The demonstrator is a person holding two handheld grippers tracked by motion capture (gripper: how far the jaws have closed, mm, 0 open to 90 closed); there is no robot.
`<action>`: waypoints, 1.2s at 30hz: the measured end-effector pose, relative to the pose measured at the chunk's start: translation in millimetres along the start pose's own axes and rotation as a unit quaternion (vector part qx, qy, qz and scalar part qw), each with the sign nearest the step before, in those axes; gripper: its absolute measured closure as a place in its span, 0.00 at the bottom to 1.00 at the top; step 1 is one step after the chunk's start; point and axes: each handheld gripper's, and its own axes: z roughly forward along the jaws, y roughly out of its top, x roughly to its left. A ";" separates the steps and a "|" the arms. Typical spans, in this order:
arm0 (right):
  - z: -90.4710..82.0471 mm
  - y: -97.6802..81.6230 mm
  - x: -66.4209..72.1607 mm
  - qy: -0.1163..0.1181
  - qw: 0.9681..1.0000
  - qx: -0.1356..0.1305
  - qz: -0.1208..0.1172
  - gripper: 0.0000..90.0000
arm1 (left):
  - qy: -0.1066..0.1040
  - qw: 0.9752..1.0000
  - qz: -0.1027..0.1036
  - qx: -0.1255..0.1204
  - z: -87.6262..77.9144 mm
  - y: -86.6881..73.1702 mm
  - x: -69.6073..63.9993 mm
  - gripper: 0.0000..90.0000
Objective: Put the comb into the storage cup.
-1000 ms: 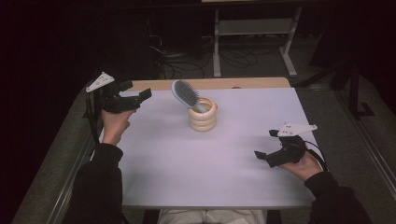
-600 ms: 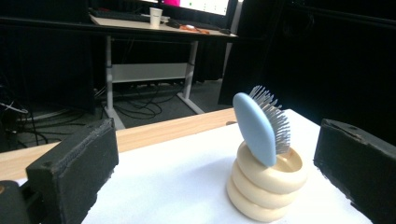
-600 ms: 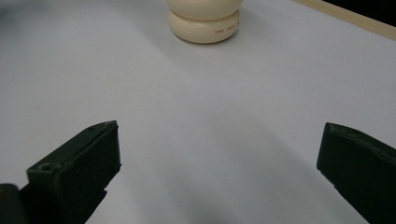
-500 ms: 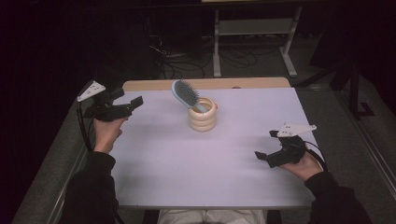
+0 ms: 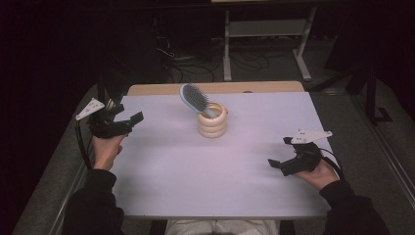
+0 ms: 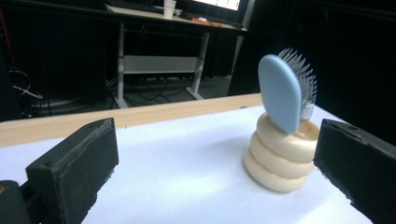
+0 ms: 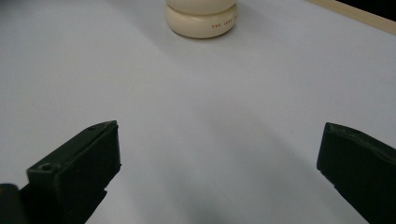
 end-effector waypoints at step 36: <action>-4.9 -4.9 -7.3 -0.006 1.000 -0.005 0.021 0.00 | 0.025 0.999 0.037 0.031 -42.3 -63.2 0.6 0.00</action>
